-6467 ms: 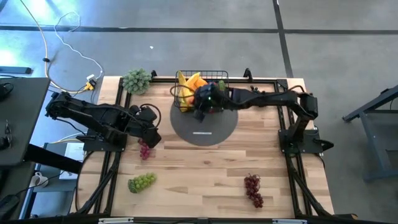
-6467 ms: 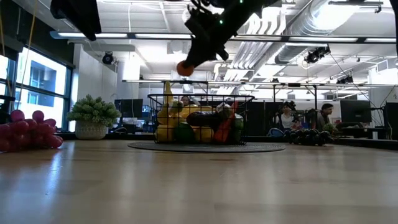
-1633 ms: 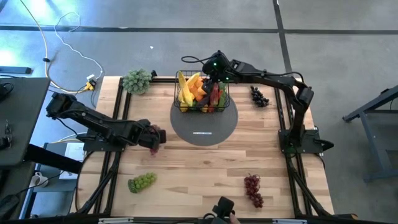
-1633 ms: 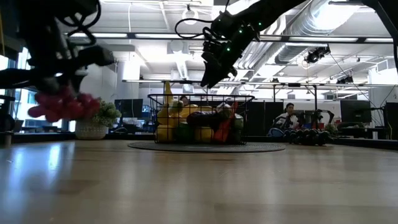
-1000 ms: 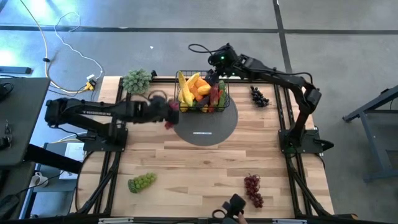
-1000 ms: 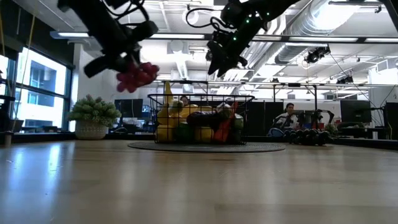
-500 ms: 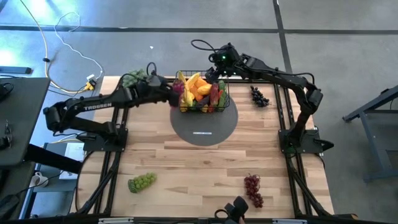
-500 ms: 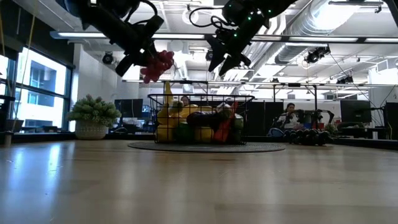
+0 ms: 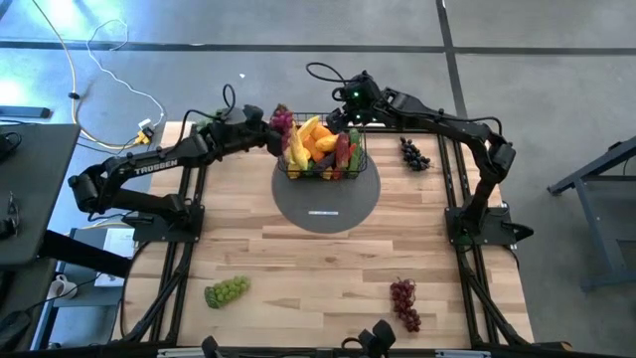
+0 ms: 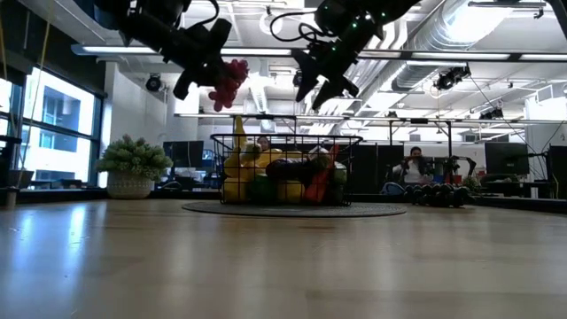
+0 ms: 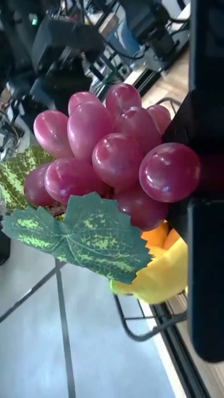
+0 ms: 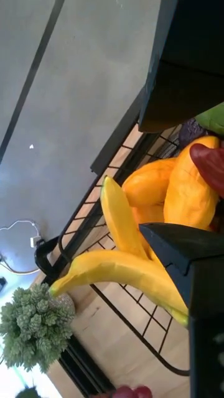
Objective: Build produce basket
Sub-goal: Put the pink grapes into the black wire basket
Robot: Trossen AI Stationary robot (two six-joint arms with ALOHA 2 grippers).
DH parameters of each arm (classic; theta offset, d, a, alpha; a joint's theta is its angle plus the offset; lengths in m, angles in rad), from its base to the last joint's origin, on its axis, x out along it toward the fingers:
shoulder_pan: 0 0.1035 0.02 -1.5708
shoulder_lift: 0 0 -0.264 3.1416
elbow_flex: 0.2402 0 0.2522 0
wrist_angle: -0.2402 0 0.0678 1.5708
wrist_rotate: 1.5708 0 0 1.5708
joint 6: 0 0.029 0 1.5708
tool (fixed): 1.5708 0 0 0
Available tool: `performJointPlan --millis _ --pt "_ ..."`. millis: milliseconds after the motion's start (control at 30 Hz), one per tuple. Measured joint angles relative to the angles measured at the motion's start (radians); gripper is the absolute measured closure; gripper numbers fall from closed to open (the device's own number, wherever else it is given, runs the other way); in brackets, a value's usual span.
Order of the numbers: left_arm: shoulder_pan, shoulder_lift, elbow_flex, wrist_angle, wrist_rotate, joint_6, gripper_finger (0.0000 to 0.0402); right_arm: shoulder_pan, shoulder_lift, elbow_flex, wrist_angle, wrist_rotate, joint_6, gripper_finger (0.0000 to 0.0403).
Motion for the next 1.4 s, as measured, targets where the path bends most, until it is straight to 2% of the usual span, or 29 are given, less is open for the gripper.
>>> performJointPlan --millis 200,567,833,1033,1233,1400 --pt "-0.010 0.004 -0.001 -0.016 -0.014 -0.065 0.0380 0.014 0.000 0.000 0.000 0.033 0.016 0.0171" --pt "-0.042 0.165 -0.001 -0.005 -0.094 -0.077 0.0380 0.026 0.001 0.000 0.000 0.052 0.024 0.0171" --pt "-0.040 0.239 -0.001 -0.006 -0.098 -0.136 0.0367 0.026 0.001 0.000 -0.008 0.053 0.039 0.0171" --pt "-0.039 0.254 -0.001 -0.007 -0.104 -0.142 0.0341 0.026 0.001 0.000 -0.016 0.052 0.036 0.0171" --pt "-0.033 0.254 -0.001 -0.008 -0.103 -0.088 0.0296 0.026 0.001 0.000 -0.031 0.052 0.031 0.0171" --pt "-0.012 0.254 -0.001 -0.008 -0.051 -0.086 0.0256 0.026 0.001 0.000 -0.068 0.052 0.015 0.0171"
